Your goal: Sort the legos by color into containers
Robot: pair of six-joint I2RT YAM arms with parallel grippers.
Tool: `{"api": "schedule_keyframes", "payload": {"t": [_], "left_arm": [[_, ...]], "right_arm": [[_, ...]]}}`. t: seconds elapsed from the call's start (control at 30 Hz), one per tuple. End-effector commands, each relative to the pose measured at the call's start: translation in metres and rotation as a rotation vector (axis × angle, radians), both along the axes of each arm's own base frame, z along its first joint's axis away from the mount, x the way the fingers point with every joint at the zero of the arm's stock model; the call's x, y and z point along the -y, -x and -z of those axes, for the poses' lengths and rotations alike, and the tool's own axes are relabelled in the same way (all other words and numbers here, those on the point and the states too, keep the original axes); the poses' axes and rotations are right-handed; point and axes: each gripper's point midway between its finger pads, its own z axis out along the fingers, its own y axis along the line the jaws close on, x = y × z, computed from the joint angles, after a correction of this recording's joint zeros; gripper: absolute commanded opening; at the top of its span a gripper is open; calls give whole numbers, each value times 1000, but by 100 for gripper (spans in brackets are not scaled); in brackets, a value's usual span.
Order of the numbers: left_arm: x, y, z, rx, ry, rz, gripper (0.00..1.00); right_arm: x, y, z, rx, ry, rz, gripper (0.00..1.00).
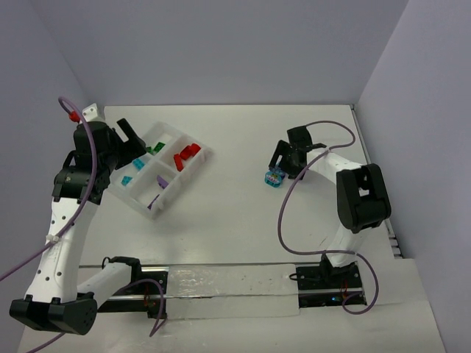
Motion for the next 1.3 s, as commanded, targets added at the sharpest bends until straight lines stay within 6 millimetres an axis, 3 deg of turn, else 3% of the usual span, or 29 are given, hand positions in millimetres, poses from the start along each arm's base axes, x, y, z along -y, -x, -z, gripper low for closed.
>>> {"api": "schedule_keyframes", "payload": {"t": [0.0, 0.23, 0.33, 0.4, 0.5, 0.6, 0.77, 0.93, 1.1, 1.17, 1.27], "left_arm": [[-3, 1, -4, 16, -12, -6, 93], [0, -1, 2, 1, 3, 0, 93], [-1, 1, 2, -3, -3, -1, 93], [-2, 3, 2, -3, -11, -2, 93], [-3, 5, 2, -3, -13, -6, 94], [-1, 4, 3, -3, -5, -1, 93], [2, 3, 0, 2, 9, 11, 93], [1, 6, -4, 6, 5, 7, 94], [-2, 12, -3, 8, -1, 2, 94], [-1, 13, -2, 5, 0, 4, 94], [0, 12, 2, 0, 6, 6, 94]], "right_arm": [[-27, -16, -8, 73, -13, -47, 87], [-124, 9, -29, 157, -140, -406, 86], [-145, 19, -48, 221, -194, -510, 86], [-139, 21, -57, 253, -179, -515, 86], [-113, 9, -68, 283, -95, -439, 86], [-89, -15, -74, 285, -38, -348, 86], [-85, -60, -77, 259, 4, -312, 86], [-88, -89, -51, 179, 11, -280, 88], [-95, -83, -31, 143, -36, -286, 88], [-95, -77, -35, 155, -44, -288, 88], [-92, -49, -21, 117, -53, -308, 88]]}}
